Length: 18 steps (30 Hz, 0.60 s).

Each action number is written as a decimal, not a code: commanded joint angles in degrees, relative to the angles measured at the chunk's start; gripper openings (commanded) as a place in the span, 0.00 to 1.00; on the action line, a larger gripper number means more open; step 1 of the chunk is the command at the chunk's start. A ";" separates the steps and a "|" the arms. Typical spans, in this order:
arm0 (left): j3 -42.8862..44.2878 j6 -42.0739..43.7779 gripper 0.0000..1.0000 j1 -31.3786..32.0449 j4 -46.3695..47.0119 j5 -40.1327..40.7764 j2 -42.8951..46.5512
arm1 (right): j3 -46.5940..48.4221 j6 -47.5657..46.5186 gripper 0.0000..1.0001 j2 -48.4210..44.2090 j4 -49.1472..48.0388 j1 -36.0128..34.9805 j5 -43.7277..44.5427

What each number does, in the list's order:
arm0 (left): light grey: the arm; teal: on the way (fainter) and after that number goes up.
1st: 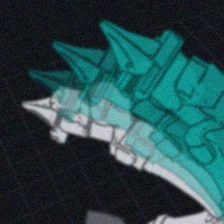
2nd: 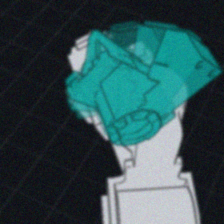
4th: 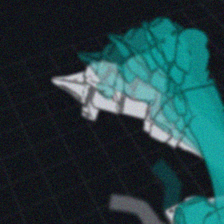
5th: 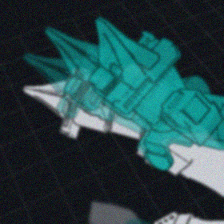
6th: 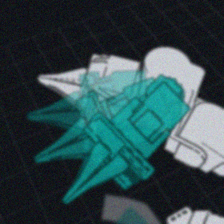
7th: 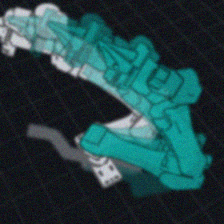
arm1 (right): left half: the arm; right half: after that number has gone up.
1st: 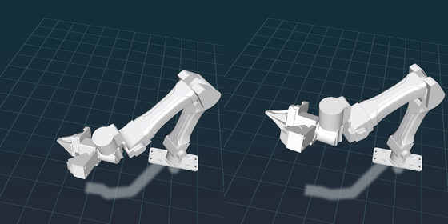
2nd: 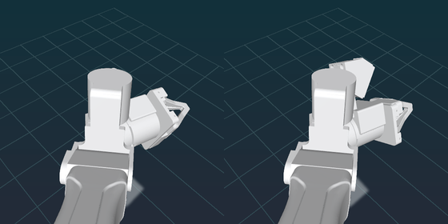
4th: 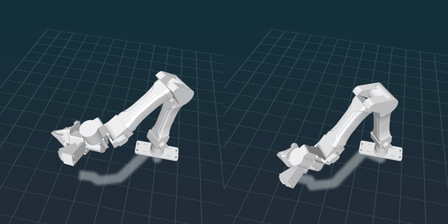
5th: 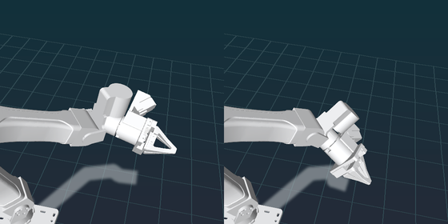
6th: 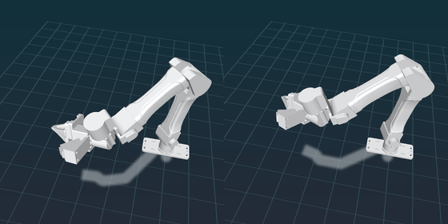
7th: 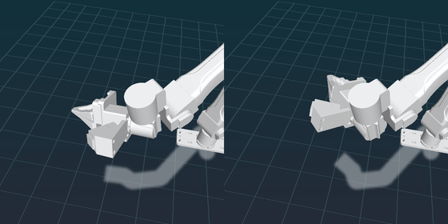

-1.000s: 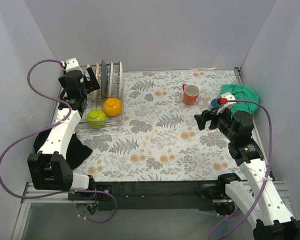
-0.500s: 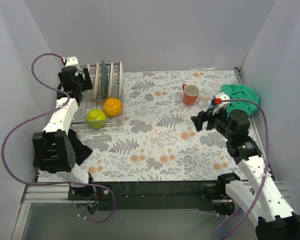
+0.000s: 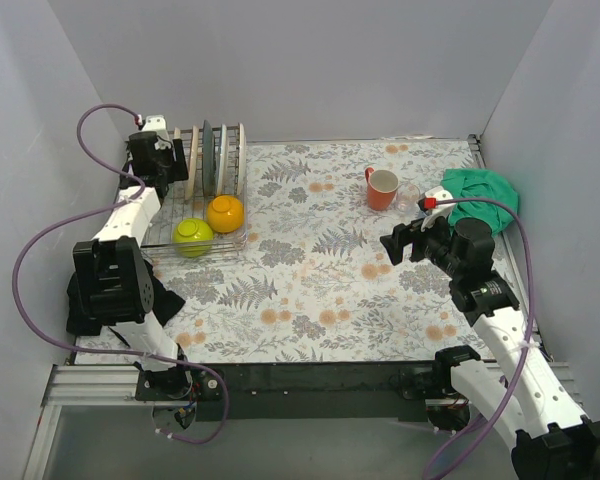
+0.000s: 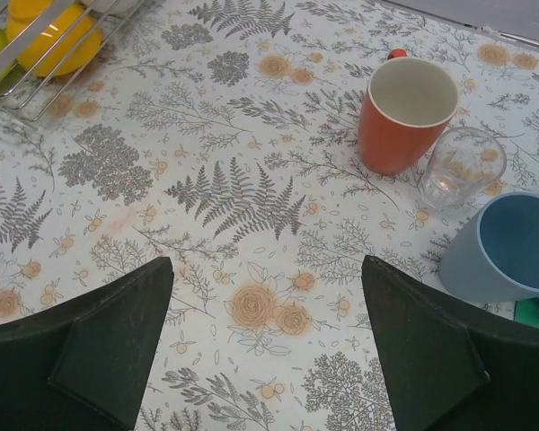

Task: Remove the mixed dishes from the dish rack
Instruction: Pick up the plate from the dish rack.

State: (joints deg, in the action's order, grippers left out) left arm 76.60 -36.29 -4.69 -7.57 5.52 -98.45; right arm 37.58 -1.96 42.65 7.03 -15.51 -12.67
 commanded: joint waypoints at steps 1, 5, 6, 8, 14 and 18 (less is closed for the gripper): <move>3.56 5.95 0.64 0.03 2.74 -0.60 -1.30 | 0.21 -1.29 0.93 0.50 -2.90 -0.40 -0.87; 4.08 8.95 0.58 0.12 3.79 -0.77 -2.62 | 0.12 -1.65 0.93 1.20 -2.81 -0.66 -0.78; 4.09 9.48 0.57 0.03 3.97 -1.64 -2.79 | 0.12 -1.73 0.93 1.64 -2.90 -0.75 -0.69; 4.35 10.45 0.54 0.03 3.97 -2.26 -3.58 | 0.21 -1.91 0.93 1.99 -2.90 -0.75 -0.78; 4.70 13.26 0.43 0.29 3.62 -4.73 -4.46 | 0.12 -2.26 0.92 3.14 -2.98 -0.84 -0.78; 4.88 15.10 0.29 0.64 3.09 -4.29 -4.11 | 0.30 -2.44 0.92 3.66 -2.98 -0.84 -0.78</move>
State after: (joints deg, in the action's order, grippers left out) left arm 78.94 -24.73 -4.58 -4.56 1.80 -103.79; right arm 37.58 -3.42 46.09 6.85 -16.03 -12.64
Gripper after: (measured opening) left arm 0.333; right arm 0.925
